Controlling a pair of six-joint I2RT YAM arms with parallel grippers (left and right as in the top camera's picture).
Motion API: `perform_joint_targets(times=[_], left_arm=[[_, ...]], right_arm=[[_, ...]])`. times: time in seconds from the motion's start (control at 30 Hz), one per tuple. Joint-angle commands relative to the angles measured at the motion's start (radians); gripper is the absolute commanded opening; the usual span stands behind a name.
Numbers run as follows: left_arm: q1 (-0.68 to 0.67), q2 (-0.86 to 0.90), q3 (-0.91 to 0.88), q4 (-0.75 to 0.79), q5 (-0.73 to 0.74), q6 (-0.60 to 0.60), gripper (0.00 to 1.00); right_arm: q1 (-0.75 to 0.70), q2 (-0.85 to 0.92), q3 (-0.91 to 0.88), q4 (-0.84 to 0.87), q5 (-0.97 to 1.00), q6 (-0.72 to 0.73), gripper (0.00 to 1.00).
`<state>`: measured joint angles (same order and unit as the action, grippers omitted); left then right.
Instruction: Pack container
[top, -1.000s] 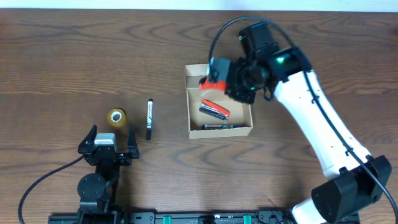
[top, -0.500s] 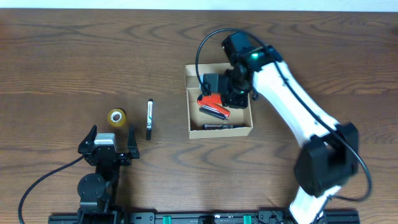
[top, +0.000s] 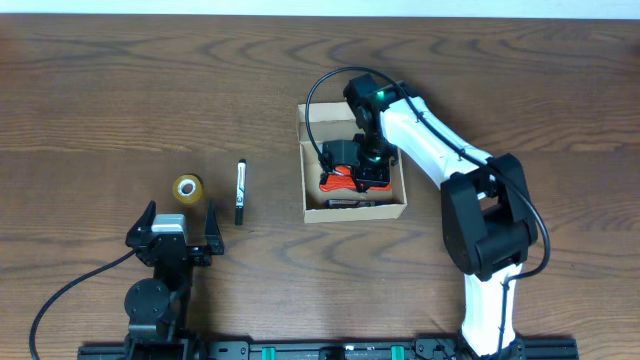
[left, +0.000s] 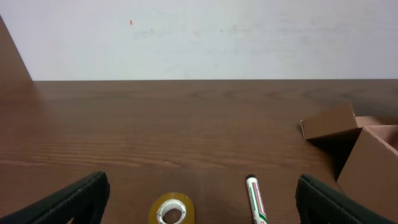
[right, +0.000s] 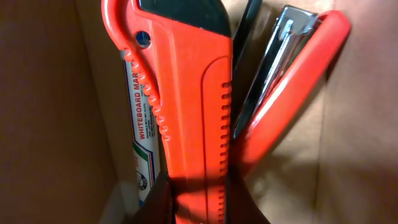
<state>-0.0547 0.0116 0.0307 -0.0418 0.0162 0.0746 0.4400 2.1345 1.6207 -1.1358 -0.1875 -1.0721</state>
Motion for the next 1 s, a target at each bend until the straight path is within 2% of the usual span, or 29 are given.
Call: perform_joint_targets(times=[0.0,0.17,0.2,0.47,0.67,0.77,0.8,0.87,0.97], left_arm=[[0.004,-0.006,-0.022,-0.02,0.01,-0.011,0.95],[0.004,-0.006,-0.022,-0.021,0.01,-0.011,0.95],[0.004,-0.006,-0.022,-0.021,0.01,-0.011,0.95],[0.004,-0.006,-0.022,-0.019,0.01,-0.011,0.95],[0.004,-0.006,-0.021,0.034,0.005,-0.006,0.95],[0.004,-0.006,-0.02,0.053,0.011,-0.109,0.95],[0.004,-0.006,-0.015,0.04,0.011,-0.143,0.95],[0.004,-0.006,0.011,-0.032,0.011,-0.244,0.95],[0.004,0.008,0.066,-0.159,0.01,-0.294,0.95]], right_arm=[[-0.001,0.002,-0.005,-0.001,-0.019,-0.052,0.01],[-0.001,0.002,-0.005,0.002,-0.02,-0.07,0.02],[-0.001,0.002,-0.005,0.003,-0.02,-0.069,0.13],[-0.001,0.002,-0.005,0.003,-0.019,-0.064,0.39],[0.009,-0.042,0.026,-0.012,-0.027,0.025,0.4],[0.011,-0.114,0.066,-0.011,-0.026,0.059,0.43],[0.011,-0.134,0.08,-0.009,-0.026,0.082,0.47],[0.002,-0.184,0.117,-0.009,-0.023,0.154,0.72],[-0.037,-0.25,0.159,-0.009,-0.019,0.257,0.84]])
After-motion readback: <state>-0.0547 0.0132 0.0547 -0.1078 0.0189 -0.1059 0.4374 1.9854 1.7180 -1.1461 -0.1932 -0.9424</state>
